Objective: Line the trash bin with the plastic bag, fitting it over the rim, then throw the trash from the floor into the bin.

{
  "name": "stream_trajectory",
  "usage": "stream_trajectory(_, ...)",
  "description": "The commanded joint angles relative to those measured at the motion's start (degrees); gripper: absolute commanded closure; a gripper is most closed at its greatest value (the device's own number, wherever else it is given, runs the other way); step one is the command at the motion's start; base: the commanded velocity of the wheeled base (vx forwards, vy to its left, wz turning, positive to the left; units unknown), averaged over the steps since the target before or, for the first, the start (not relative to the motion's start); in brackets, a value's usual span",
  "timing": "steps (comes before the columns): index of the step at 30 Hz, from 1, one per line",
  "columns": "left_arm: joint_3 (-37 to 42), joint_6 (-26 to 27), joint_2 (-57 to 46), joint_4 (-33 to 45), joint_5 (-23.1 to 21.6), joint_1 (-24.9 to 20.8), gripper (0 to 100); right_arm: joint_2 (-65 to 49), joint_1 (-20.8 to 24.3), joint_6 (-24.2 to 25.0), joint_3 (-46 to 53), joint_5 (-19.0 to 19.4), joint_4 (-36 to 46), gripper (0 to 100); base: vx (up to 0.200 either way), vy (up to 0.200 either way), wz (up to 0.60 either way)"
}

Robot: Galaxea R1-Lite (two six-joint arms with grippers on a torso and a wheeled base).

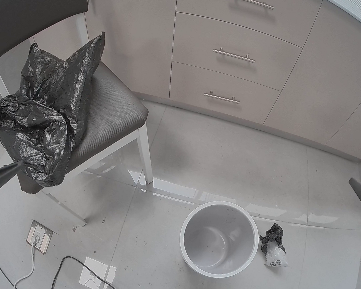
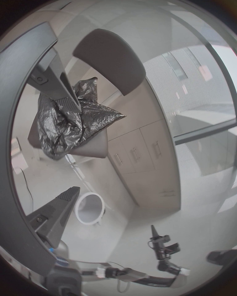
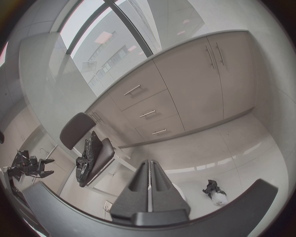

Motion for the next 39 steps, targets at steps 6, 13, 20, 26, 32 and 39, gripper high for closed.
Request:
stream_trajectory(6,-5.67,33.92,21.31,-11.47,0.94,16.51,0,1.96,0.2,0.93,1.13,0.14,-1.26,100,0.0,0.0,0.0)
stream_trajectory(13,-12.0,37.7,27.55,-11.56,6.38,16.16,0,1.79,0.2,0.76,1.04,0.14,-1.26,100,0.0,0.0,0.0)
stream_trajectory(20,-13.4,40.07,31.68,-12.0,6.56,15.19,0,1.79,0.2,0.84,0.95,0.14,-1.26,100,0.0,0.0,0.0)
stream_trajectory(26,-12.26,40.07,34.75,-16.92,6.38,14.57,0,2.75,0.29,0.93,1.39,0.14,-1.26,100,0.0,0.0,0.0)
stream_trajectory(32,-8.48,40.16,34.32,-17.19,6.47,14.57,0,2.75,0.29,0.93,1.39,0.23,-1.26,100,0.0,0.0,0.0)
stream_trajectory(39,-6.72,40.16,35.55,-17.19,6.47,14.49,0,2.93,0.37,1.02,1.57,0.23,-1.17,100,0.0,0.0,0.0)
